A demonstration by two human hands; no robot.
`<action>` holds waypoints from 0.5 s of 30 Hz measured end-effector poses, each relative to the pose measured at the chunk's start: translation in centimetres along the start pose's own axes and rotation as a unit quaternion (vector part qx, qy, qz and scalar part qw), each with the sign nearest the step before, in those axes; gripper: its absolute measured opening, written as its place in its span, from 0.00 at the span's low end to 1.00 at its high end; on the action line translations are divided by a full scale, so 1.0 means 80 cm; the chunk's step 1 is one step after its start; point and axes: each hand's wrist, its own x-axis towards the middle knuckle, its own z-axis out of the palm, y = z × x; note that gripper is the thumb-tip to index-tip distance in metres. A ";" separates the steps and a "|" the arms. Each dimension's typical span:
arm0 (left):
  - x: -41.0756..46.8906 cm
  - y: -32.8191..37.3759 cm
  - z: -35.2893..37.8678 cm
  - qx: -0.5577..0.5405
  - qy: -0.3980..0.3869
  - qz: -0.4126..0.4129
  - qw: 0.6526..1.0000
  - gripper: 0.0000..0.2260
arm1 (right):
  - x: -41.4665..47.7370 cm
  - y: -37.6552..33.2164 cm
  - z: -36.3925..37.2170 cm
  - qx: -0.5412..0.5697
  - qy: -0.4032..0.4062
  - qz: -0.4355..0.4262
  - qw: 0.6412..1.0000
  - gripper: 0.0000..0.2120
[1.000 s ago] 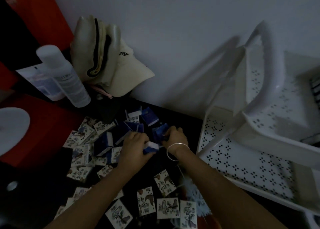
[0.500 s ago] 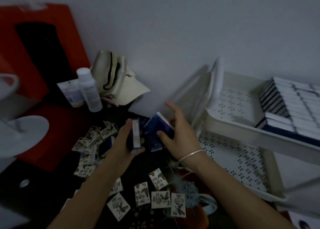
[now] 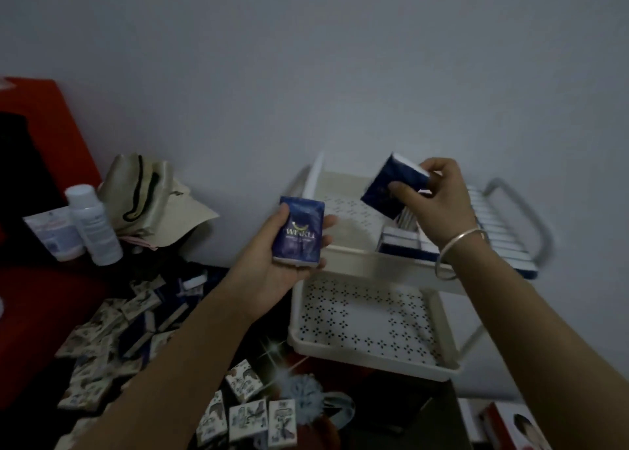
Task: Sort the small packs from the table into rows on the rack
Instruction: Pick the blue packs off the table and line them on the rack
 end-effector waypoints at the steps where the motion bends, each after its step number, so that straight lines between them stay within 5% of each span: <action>1: 0.011 -0.005 0.013 0.023 -0.001 0.000 1.000 0.19 | 0.010 0.010 -0.016 -0.017 0.000 0.004 1.000 0.21; 3: 0.037 -0.013 0.032 0.073 0.020 0.011 0.997 0.18 | 0.026 0.031 -0.034 -0.079 -0.021 -0.004 0.997 0.26; 6: 0.079 -0.022 0.053 0.195 0.073 0.064 0.976 0.17 | 0.037 0.052 -0.039 -0.174 -0.039 -0.015 0.984 0.19; 9: 0.117 -0.027 0.058 0.363 0.155 0.104 0.913 0.11 | 0.040 0.066 -0.027 -0.195 -0.059 -0.021 0.979 0.16; 15: 0.157 -0.033 0.065 0.500 0.167 0.186 0.829 0.04 | 0.041 0.081 -0.021 -0.329 -0.172 -0.056 0.927 0.11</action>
